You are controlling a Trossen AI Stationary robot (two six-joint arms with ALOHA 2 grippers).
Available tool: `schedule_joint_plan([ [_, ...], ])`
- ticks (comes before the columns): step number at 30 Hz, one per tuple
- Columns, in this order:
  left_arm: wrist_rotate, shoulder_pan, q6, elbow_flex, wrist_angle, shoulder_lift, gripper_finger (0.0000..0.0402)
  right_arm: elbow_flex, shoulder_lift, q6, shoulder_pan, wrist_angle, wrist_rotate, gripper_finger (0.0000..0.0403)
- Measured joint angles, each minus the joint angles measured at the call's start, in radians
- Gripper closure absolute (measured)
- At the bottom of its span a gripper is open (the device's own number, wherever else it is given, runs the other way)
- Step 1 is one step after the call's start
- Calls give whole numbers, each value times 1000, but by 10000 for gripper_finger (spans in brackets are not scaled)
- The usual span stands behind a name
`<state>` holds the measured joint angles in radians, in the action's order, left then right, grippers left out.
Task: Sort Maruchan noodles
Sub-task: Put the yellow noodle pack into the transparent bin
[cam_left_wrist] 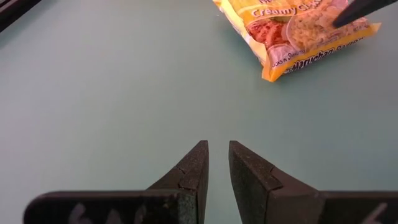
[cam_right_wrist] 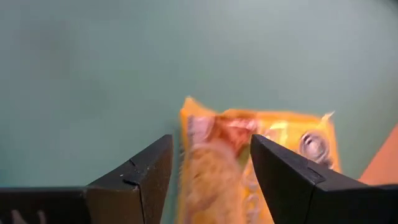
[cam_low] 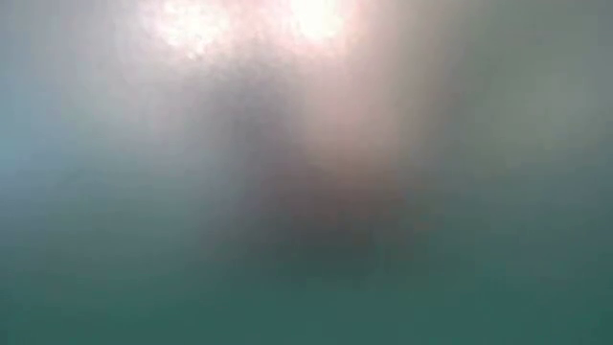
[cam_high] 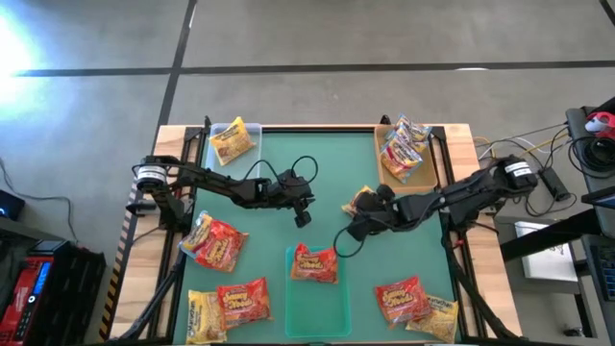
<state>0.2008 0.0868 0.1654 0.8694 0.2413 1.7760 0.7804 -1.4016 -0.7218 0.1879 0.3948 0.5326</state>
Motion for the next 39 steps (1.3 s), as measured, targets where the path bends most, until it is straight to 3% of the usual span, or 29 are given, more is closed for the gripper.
schedule_joint_plan([
  [4, 0, 0, 0, 0, -1, 0, 355, 42, 5, -137, -6, 158, -132, 197],
  [10, 0, 0, 0, 0, 2, 0, 355, 64, -1, -331, -6, 412, -160, 197],
  [14, 0, 0, 0, 0, 2, 0, 355, 63, -1, -362, -5, 451, -196, 197],
  [27, -1, 0, 0, 0, 3, 0, 355, 62, -78, -205, -23, 266, -160, 197],
  [39, -1, 0, 0, 0, 4, 0, 355, 61, -198, 76, -64, -21, 38, 197],
])
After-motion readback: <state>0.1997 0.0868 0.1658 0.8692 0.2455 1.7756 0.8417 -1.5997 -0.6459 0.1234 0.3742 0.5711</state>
